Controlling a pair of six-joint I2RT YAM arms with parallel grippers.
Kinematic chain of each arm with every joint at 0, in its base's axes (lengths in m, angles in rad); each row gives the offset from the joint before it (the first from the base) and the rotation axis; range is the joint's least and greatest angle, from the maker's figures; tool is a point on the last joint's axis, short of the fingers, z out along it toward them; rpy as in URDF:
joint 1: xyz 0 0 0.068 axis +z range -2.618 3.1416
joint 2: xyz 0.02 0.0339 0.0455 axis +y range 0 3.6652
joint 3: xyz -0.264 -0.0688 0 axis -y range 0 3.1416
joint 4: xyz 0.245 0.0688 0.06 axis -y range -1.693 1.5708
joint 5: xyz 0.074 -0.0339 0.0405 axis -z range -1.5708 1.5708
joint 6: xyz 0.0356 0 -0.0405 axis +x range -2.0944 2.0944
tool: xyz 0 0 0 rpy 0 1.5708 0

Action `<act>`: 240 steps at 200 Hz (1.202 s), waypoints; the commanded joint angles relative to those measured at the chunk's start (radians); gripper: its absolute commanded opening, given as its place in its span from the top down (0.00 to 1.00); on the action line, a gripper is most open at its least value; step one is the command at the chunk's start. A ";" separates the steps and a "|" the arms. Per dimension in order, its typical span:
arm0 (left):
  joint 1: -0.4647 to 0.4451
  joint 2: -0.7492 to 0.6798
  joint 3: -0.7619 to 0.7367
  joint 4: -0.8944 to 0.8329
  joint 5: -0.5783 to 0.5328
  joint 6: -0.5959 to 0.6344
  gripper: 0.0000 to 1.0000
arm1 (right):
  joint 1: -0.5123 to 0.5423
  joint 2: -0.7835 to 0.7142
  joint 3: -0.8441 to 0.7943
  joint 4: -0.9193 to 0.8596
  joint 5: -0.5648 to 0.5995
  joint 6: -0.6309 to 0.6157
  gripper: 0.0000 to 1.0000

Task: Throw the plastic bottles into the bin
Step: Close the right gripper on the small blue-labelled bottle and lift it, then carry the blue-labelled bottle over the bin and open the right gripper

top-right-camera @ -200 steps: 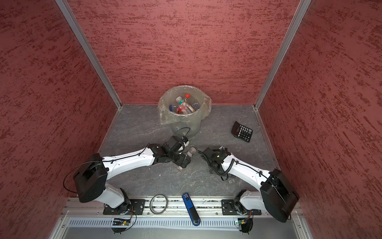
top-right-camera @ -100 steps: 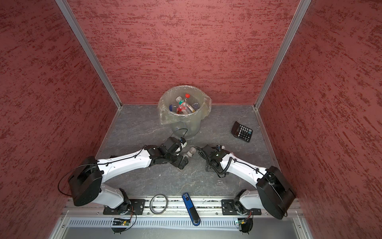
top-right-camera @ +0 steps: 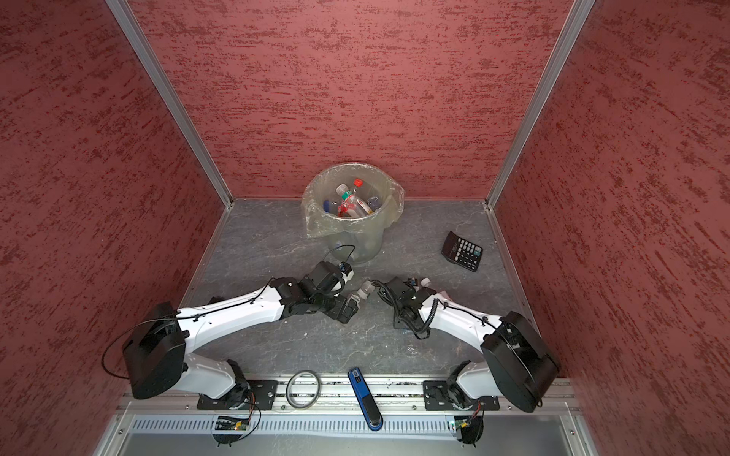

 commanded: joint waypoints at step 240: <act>0.123 -0.306 -0.197 0.052 -0.069 -0.317 0.01 | 0.185 -0.535 0.348 0.433 0.316 -0.450 0.59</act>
